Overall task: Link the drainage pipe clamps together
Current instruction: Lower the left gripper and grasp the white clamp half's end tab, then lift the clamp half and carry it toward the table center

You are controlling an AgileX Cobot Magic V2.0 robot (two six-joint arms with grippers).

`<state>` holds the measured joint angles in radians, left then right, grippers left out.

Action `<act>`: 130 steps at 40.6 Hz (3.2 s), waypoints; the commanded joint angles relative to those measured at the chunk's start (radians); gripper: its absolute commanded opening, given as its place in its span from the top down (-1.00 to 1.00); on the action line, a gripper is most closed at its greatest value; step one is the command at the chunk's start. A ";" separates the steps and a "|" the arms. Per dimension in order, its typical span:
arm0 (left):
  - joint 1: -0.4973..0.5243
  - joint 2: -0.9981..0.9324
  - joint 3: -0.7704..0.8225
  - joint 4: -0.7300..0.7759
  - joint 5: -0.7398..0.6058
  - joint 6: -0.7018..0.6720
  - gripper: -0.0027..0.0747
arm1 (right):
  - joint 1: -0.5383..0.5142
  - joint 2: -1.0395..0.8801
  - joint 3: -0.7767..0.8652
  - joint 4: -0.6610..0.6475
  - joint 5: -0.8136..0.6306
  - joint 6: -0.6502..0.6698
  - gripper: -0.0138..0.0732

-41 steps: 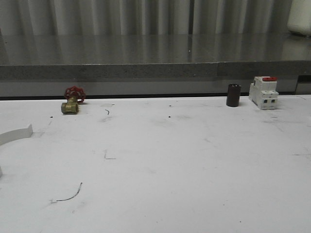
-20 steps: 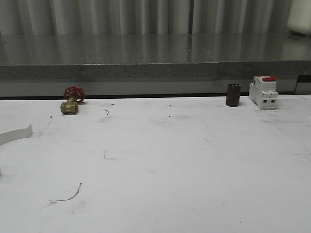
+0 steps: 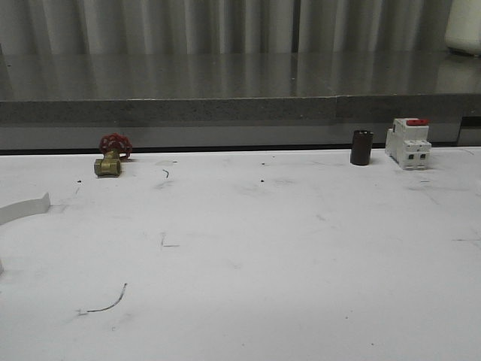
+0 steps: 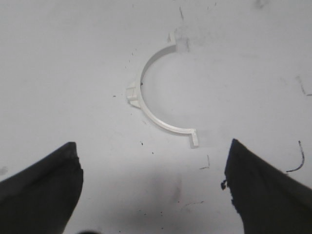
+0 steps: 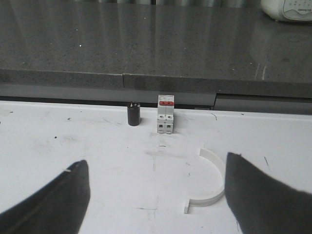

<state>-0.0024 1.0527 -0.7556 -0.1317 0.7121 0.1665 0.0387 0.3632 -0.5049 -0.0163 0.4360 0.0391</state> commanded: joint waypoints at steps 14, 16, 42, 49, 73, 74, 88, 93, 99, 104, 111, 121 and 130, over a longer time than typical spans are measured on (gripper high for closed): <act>0.021 0.487 -0.304 -0.008 0.028 -0.010 -0.53 | -0.001 0.014 -0.036 -0.011 -0.072 -0.006 -0.67; 0.023 0.536 -0.339 -0.003 0.039 -0.010 -0.53 | -0.001 0.014 -0.036 -0.011 -0.072 -0.006 -0.67; 0.025 0.816 -0.475 0.007 0.128 -0.008 -0.53 | -0.001 0.014 -0.036 -0.011 -0.072 -0.006 -0.67; 0.025 0.818 -0.475 0.007 0.135 0.000 -0.53 | -0.001 0.014 -0.036 -0.011 -0.072 -0.006 -0.67; 0.025 0.818 -0.475 0.003 0.131 0.023 0.73 | -0.001 0.014 -0.036 -0.011 -0.072 -0.006 -0.67; 0.025 0.818 -0.475 0.003 0.131 0.023 0.74 | -0.001 0.014 -0.036 -0.011 -0.072 -0.006 -0.67; 0.023 0.801 -0.543 -0.024 0.222 0.023 0.75 | -0.001 0.014 -0.036 -0.011 -0.072 -0.006 -0.67; -0.018 0.794 -0.630 -0.044 0.318 0.011 0.74 | -0.001 0.014 -0.036 -0.011 -0.072 -0.006 -0.67; -0.119 0.800 -0.717 -0.030 0.386 -0.126 0.74 | -0.001 0.014 -0.036 -0.011 -0.072 -0.006 -0.67; -0.224 0.815 -0.785 -0.025 0.390 -0.240 0.74 | -0.001 0.014 -0.036 -0.011 -0.072 -0.006 -0.67; -0.357 0.884 -0.893 -0.025 0.366 -0.359 0.74 | -0.001 0.014 -0.036 -0.011 -0.072 -0.006 -0.67; -0.452 0.950 -0.956 -0.028 0.214 -0.516 0.74 | -0.001 0.014 -0.036 -0.011 -0.072 -0.006 -0.67; -0.460 0.996 -0.956 -0.040 0.240 -0.637 0.74 | -0.001 0.014 -0.036 -0.011 -0.072 -0.006 -0.67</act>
<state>-0.4521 2.0861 -1.6805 -0.1537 0.9508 -0.4246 0.0387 0.3632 -0.5049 -0.0184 0.4382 0.0391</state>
